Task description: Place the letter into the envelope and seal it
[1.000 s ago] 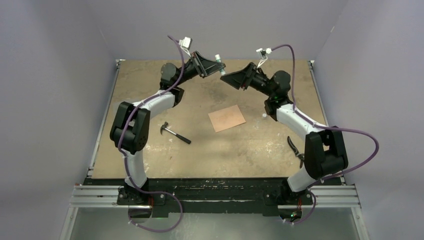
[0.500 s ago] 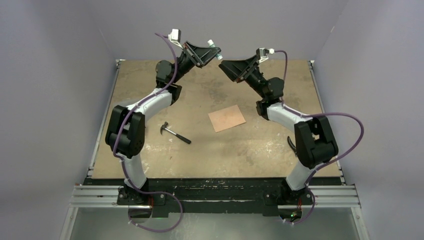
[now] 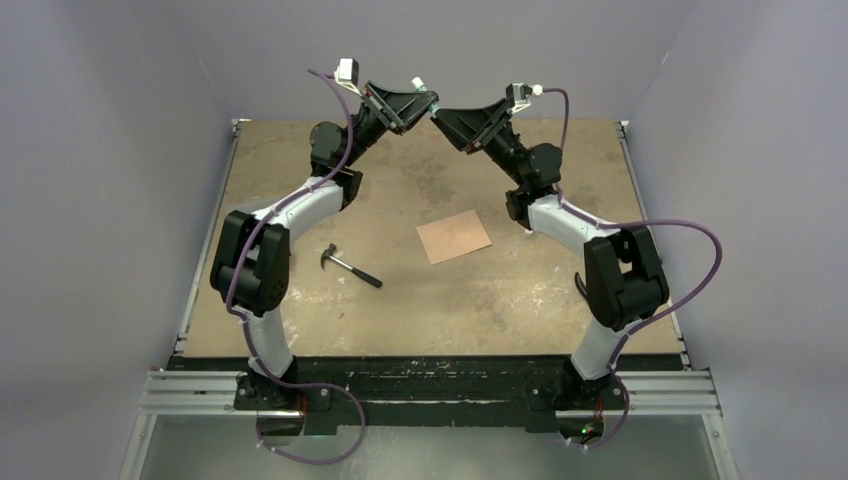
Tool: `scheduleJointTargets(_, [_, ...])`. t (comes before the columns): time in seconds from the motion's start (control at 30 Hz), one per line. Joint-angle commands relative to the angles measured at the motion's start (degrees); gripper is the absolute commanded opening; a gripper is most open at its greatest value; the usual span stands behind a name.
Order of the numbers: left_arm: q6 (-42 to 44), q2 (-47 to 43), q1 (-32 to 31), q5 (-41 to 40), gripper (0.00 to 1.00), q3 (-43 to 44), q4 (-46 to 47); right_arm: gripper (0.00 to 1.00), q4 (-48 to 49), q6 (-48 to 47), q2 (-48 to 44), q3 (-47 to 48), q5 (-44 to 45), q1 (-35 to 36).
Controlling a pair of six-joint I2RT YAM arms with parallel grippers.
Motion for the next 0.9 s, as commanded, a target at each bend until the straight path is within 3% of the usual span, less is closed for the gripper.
scheduleJointTargets(0.0, [-0.5,-3.5,0.2,-0.5,0.00,-0.7,2.7,0.49,-3.5,-4.0,-1.8,3.1,0.0,0.1])
scheduleJointTargets(0.23, [-0.3,-4.0,0.1,-0.2,0.00,-1.6,2.6,0.35,-7.5,-6.8,-1.7,4.4,1.1,0.1])
scheduleJointTargets(0.37, [0.7,-4.8,0.2,-0.2,0.00,-2.1,1.2,0.14,-12.5,-12.9,-2.0,5.5,1.1,0.0])
scheduleJointTargets(0.47, [3.9,-6.0,0.2,0.1,0.00,-1.6,-6.9,0.04,-22.3,-28.5,-3.9,6.7,1.8,0.1])
scheduleJointTargets(0.63, [8.8,-7.3,0.4,1.3,0.00,-0.4,-23.1,0.00,-40.7,-62.4,-7.1,8.9,10.6,0.1])
scheduleJointTargets(0.87, [12.7,-5.2,0.4,4.8,0.00,6.7,-42.8,0.00,-45.4,-97.1,-9.7,8.1,21.0,2.0])
